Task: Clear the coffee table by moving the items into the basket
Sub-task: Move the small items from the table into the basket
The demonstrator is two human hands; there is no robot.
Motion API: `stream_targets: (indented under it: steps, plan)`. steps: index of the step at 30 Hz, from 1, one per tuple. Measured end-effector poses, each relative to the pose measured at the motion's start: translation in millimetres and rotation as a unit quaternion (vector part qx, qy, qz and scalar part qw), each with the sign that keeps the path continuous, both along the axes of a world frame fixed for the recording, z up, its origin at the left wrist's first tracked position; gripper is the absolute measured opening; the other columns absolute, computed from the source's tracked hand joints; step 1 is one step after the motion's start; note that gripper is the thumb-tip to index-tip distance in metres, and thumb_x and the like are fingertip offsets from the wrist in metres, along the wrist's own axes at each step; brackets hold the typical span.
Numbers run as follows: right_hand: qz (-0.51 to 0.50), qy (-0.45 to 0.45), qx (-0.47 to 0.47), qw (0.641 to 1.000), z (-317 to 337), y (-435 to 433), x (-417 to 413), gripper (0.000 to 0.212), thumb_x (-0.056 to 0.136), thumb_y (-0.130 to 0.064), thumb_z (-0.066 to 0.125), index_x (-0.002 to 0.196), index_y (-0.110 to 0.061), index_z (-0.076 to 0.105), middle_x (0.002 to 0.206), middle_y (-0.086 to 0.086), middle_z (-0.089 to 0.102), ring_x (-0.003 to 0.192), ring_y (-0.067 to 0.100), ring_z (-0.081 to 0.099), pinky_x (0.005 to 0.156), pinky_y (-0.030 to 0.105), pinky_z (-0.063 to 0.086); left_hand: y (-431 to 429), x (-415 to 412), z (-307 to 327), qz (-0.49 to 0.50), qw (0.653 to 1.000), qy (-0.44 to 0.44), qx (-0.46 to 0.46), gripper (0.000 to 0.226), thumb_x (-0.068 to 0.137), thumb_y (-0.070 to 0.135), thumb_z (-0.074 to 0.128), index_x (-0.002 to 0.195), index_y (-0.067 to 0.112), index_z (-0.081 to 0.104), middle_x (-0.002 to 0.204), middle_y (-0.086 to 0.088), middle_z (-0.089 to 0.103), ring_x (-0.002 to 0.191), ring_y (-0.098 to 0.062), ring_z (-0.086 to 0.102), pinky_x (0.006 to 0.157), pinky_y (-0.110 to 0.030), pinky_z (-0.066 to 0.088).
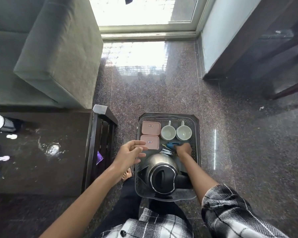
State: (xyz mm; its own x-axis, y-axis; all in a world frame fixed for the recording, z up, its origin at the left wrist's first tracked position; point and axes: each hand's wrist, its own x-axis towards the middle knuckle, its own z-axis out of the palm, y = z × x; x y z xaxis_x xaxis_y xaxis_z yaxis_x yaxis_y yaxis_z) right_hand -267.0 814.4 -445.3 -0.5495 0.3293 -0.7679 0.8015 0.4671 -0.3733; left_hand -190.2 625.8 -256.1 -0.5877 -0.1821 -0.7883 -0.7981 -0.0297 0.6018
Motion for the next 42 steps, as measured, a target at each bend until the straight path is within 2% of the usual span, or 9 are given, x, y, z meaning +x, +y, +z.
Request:
stream_targets:
  steps: [6,14,19,22,25,28,31,35,42]
  plan:
    - [0.027,-0.008,0.047,0.999,-2.9,9.8,-0.7,0.035,0.083,-0.011,0.061,0.115,0.003,0.06,0.121,0.024,0.061,0.112,0.038,0.058,0.088,0.039,0.048,-0.1,-0.9,-0.4,0.005,1.0,0.001,0.001,0.022,0.094,0.009,0.047,0.112,0.015,0.06,0.107,-0.002,0.069,0.091,-0.015,0.065,0.09,-0.036,0.051]
    - [0.013,0.01,-0.045,0.999,-9.0,-8.4,1.5,0.028,0.075,0.004,0.058,0.099,-0.003,0.069,0.105,0.018,0.07,0.098,0.033,0.065,0.085,0.044,0.054,-0.1,3.1,0.3,0.008,1.0,0.001,-0.003,0.023,0.095,0.009,0.047,0.112,0.015,0.06,0.11,-0.002,0.068,0.094,-0.016,0.065,0.09,-0.035,0.051]
    - [-0.001,0.025,-0.071,0.997,-13.9,-7.8,2.6,0.034,0.078,0.004,0.052,0.107,-0.002,0.067,0.11,0.016,0.068,0.102,0.033,0.063,0.087,0.038,0.051,0.4,4.8,0.0,0.016,1.0,0.002,0.0,0.023,0.094,0.009,0.047,0.112,0.014,0.06,0.11,-0.003,0.069,0.093,-0.016,0.065,0.087,-0.032,0.051]
    - [-0.015,0.009,-0.11,0.994,-20.2,-6.2,2.1,0.039,0.077,0.008,0.047,0.11,-0.003,0.064,0.108,0.014,0.067,0.102,0.035,0.062,0.09,0.048,0.052,1.3,6.5,-0.6,0.019,1.0,0.003,0.001,0.022,0.094,0.009,0.048,0.111,0.015,0.06,0.108,-0.002,0.069,0.094,-0.016,0.065,0.085,-0.03,0.051]
    - [-0.009,-0.006,-0.106,0.994,-18.3,-2.5,3.9,0.035,0.078,0.007,0.048,0.106,-0.005,0.064,0.097,0.013,0.065,0.098,0.034,0.063,0.082,0.043,0.053,2.9,6.9,-0.6,0.017,1.0,0.007,-0.004,0.022,0.094,0.01,0.048,0.111,0.016,0.061,0.108,-0.001,0.069,0.094,-0.016,0.065,0.086,-0.032,0.052]
    - [0.005,0.015,-0.056,0.998,3.5,2.5,3.8,0.021,0.078,-0.001,0.052,0.093,-0.01,0.065,0.08,0.009,0.06,0.074,0.027,0.057,0.055,0.029,0.043,4.2,7.0,0.8,0.018,1.0,0.016,-0.008,0.02,0.094,0.011,0.047,0.108,0.018,0.061,0.108,-0.001,0.068,0.092,-0.015,0.064,0.089,-0.034,0.05]
    - [0.004,0.027,-0.085,0.996,31.6,1.4,2.6,0.017,0.079,0.001,0.052,0.083,-0.012,0.062,0.062,0.005,0.055,0.05,0.016,0.047,0.04,0.021,0.034,2.3,8.1,4.4,0.025,0.999,0.029,-0.013,0.021,0.094,0.011,0.048,0.111,0.017,0.06,0.107,0.0,0.068,0.095,-0.016,0.064,0.087,-0.033,0.05]
    - [0.041,0.08,-0.168,0.982,80.6,-7.6,10.5,0.018,0.079,0.003,0.056,0.079,-0.013,0.062,0.077,0.009,0.064,0.063,0.017,0.056,0.049,0.023,0.042,-4.0,13.1,10.3,0.06,0.997,0.05,-0.013,0.024,0.094,0.008,0.047,0.114,0.012,0.059,0.108,-0.004,0.067,0.095,-0.019,0.063,0.084,-0.031,0.051]
    - [0.104,0.129,-0.278,0.946,160.1,-63.6,38.7,0.019,0.084,0.007,0.053,0.079,-0.009,0.062,0.07,0.009,0.063,0.059,0.017,0.059,0.049,0.018,0.047,-32.0,49.7,23.3,0.109,0.99,0.086,-0.012,0.022,0.095,0.011,0.046,0.112,0.014,0.06,0.107,0.0,0.067,0.091,-0.015,0.063,0.067,-0.02,0.048]
